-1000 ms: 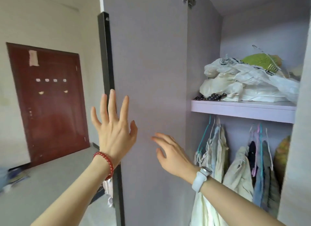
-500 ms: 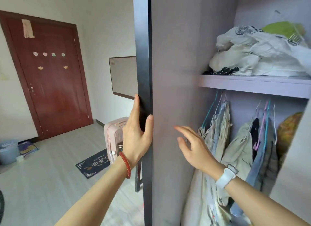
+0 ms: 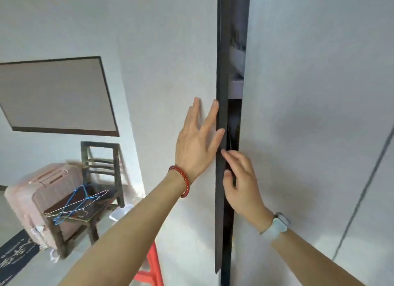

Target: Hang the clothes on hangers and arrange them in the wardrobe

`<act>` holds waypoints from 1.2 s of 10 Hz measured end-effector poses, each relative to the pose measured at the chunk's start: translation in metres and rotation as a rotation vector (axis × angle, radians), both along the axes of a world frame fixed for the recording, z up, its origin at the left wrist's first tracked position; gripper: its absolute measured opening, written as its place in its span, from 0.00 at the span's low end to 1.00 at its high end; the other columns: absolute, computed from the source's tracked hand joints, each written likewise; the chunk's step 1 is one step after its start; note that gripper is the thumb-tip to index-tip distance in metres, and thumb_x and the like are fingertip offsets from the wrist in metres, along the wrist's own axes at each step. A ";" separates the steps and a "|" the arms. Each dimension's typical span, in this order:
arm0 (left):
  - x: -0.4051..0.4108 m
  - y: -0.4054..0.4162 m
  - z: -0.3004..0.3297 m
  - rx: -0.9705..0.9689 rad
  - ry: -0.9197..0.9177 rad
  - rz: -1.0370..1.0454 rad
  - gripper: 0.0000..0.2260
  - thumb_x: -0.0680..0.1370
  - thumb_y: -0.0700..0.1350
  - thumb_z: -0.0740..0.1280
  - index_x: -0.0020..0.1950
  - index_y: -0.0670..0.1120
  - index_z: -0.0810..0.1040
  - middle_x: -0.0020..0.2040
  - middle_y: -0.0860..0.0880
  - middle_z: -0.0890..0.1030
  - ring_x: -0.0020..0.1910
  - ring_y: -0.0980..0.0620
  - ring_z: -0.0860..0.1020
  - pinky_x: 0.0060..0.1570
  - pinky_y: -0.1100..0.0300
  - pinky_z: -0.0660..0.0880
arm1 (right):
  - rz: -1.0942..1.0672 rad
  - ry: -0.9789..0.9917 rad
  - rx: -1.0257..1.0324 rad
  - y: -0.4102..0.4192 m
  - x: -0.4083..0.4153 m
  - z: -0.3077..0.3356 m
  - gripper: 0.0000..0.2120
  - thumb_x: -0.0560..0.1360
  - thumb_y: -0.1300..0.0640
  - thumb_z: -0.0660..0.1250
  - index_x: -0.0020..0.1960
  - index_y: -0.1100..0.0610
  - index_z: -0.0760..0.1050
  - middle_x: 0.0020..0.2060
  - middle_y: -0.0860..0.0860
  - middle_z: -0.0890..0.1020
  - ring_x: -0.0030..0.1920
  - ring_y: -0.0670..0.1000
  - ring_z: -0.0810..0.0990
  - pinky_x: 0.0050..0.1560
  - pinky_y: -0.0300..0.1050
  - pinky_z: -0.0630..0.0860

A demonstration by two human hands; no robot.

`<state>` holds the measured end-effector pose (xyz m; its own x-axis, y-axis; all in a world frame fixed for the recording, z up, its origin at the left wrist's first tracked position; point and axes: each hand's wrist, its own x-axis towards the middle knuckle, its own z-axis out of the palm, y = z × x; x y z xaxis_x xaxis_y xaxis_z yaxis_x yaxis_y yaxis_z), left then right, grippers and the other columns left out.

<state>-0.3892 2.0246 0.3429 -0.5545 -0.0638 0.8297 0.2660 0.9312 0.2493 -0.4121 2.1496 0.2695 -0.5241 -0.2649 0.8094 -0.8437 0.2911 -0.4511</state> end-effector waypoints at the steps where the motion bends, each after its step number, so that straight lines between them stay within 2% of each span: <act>1: -0.039 0.011 0.002 -0.053 -0.085 0.130 0.25 0.80 0.54 0.55 0.74 0.59 0.48 0.76 0.43 0.52 0.74 0.43 0.51 0.70 0.42 0.54 | 0.019 -0.251 0.073 0.002 -0.019 0.001 0.26 0.75 0.65 0.59 0.72 0.58 0.59 0.70 0.53 0.63 0.69 0.45 0.60 0.64 0.24 0.53; 2: -0.067 0.016 0.006 -0.093 -0.123 0.202 0.25 0.79 0.55 0.55 0.74 0.60 0.50 0.75 0.44 0.52 0.74 0.43 0.49 0.69 0.40 0.50 | 0.041 -0.429 0.076 -0.001 -0.041 0.007 0.29 0.76 0.64 0.56 0.74 0.53 0.51 0.74 0.47 0.56 0.73 0.45 0.55 0.67 0.31 0.53; 3: -0.090 0.015 0.012 -0.167 -0.135 0.237 0.25 0.79 0.54 0.57 0.74 0.60 0.51 0.75 0.43 0.48 0.73 0.42 0.45 0.68 0.38 0.54 | 0.059 -0.561 0.058 -0.001 -0.063 0.012 0.33 0.75 0.66 0.55 0.75 0.47 0.49 0.69 0.47 0.65 0.60 0.43 0.70 0.60 0.36 0.68; 4: -0.114 0.007 0.021 -0.258 -0.169 0.256 0.25 0.79 0.55 0.55 0.73 0.60 0.50 0.75 0.44 0.42 0.73 0.41 0.42 0.67 0.37 0.53 | 0.099 -0.659 0.025 0.001 -0.089 0.016 0.35 0.73 0.66 0.54 0.73 0.41 0.50 0.57 0.39 0.69 0.32 0.34 0.72 0.33 0.27 0.68; 5: -0.135 -0.001 0.027 -0.330 -0.197 0.285 0.25 0.79 0.57 0.54 0.73 0.61 0.48 0.75 0.44 0.40 0.73 0.40 0.40 0.65 0.35 0.53 | 0.118 -0.698 0.013 0.000 -0.111 0.019 0.35 0.72 0.67 0.54 0.73 0.41 0.50 0.56 0.35 0.68 0.40 0.42 0.78 0.31 0.26 0.70; 6: -0.147 -0.004 0.027 -0.366 -0.220 0.320 0.26 0.78 0.59 0.51 0.73 0.62 0.44 0.75 0.44 0.40 0.73 0.39 0.39 0.64 0.35 0.55 | 0.121 -0.657 0.035 -0.002 -0.125 0.018 0.35 0.72 0.69 0.54 0.74 0.45 0.50 0.66 0.36 0.60 0.43 0.22 0.70 0.38 0.20 0.67; 7: -0.154 -0.005 0.023 -0.356 -0.226 0.320 0.27 0.78 0.61 0.51 0.73 0.61 0.42 0.75 0.43 0.40 0.73 0.38 0.40 0.63 0.34 0.57 | 0.097 -0.603 0.036 -0.005 -0.130 0.019 0.33 0.73 0.69 0.54 0.74 0.49 0.52 0.68 0.39 0.58 0.51 0.28 0.70 0.50 0.21 0.66; 8: -0.162 -0.007 0.020 -0.327 -0.218 0.311 0.29 0.76 0.64 0.51 0.73 0.62 0.40 0.75 0.44 0.39 0.73 0.38 0.38 0.63 0.32 0.54 | -0.097 -0.419 0.177 -0.009 -0.136 0.015 0.33 0.73 0.66 0.56 0.75 0.54 0.50 0.66 0.50 0.62 0.61 0.49 0.67 0.61 0.38 0.67; 9: -0.172 -0.007 0.017 -0.320 -0.227 0.332 0.32 0.75 0.65 0.51 0.70 0.63 0.33 0.75 0.44 0.36 0.72 0.38 0.36 0.64 0.30 0.52 | -0.393 -0.212 0.436 -0.005 -0.149 0.007 0.35 0.72 0.60 0.57 0.75 0.52 0.45 0.58 0.53 0.64 0.61 0.53 0.63 0.59 0.46 0.63; 10: -0.178 -0.006 0.014 -0.295 -0.209 0.327 0.32 0.75 0.65 0.52 0.68 0.64 0.32 0.75 0.43 0.36 0.72 0.37 0.35 0.63 0.28 0.49 | -0.426 -0.153 0.565 0.005 -0.154 0.009 0.35 0.73 0.57 0.57 0.75 0.51 0.43 0.58 0.52 0.65 0.61 0.53 0.63 0.58 0.47 0.62; 11: -0.179 -0.008 0.013 -0.287 -0.180 0.294 0.31 0.74 0.65 0.50 0.69 0.64 0.33 0.75 0.43 0.38 0.72 0.36 0.36 0.63 0.28 0.48 | -0.236 -0.250 0.422 0.020 -0.146 0.032 0.28 0.77 0.60 0.58 0.74 0.53 0.52 0.61 0.54 0.65 0.62 0.52 0.66 0.64 0.46 0.64; 12: -0.179 -0.007 0.013 -0.300 -0.180 0.324 0.32 0.74 0.65 0.52 0.72 0.62 0.36 0.75 0.42 0.39 0.72 0.36 0.38 0.62 0.28 0.51 | -0.041 -0.324 -0.128 0.050 -0.121 0.081 0.16 0.78 0.59 0.59 0.64 0.51 0.69 0.60 0.54 0.73 0.53 0.45 0.74 0.56 0.32 0.68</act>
